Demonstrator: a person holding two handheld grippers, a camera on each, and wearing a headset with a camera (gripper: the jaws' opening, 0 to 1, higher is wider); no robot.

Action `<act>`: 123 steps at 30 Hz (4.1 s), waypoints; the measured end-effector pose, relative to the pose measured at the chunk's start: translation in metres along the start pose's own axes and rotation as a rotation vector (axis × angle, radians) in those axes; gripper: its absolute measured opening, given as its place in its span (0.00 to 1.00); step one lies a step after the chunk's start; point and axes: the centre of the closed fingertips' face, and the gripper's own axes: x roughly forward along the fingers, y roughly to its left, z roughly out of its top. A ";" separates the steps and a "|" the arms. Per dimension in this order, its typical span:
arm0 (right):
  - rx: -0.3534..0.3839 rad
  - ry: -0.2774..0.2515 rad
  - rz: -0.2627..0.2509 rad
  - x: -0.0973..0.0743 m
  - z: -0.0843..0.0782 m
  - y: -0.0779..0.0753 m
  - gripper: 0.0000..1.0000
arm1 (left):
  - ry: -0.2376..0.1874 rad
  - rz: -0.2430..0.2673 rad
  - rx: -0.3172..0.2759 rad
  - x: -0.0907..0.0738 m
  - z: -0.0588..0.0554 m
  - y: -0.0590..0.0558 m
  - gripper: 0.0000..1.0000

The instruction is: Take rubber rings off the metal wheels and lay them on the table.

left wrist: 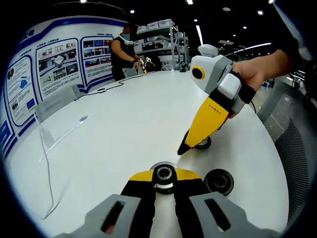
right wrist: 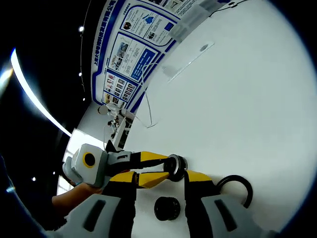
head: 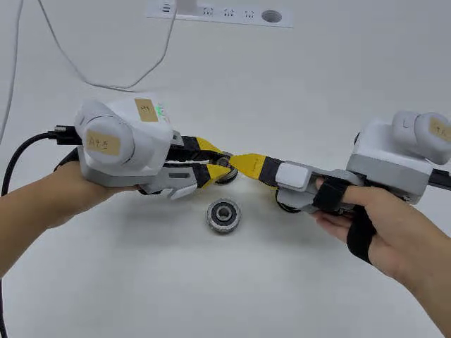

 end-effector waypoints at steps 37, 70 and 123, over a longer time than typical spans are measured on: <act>0.041 0.034 0.006 0.019 0.000 -0.001 0.47 | -0.004 -0.024 0.033 0.003 -0.001 0.002 0.13; 0.004 0.020 -0.066 0.015 0.003 -0.022 0.15 | -0.001 -0.026 0.040 0.003 0.000 0.001 0.13; -0.026 0.040 -0.149 0.012 0.005 -0.022 0.00 | 0.005 -0.020 0.039 0.002 0.000 0.001 0.13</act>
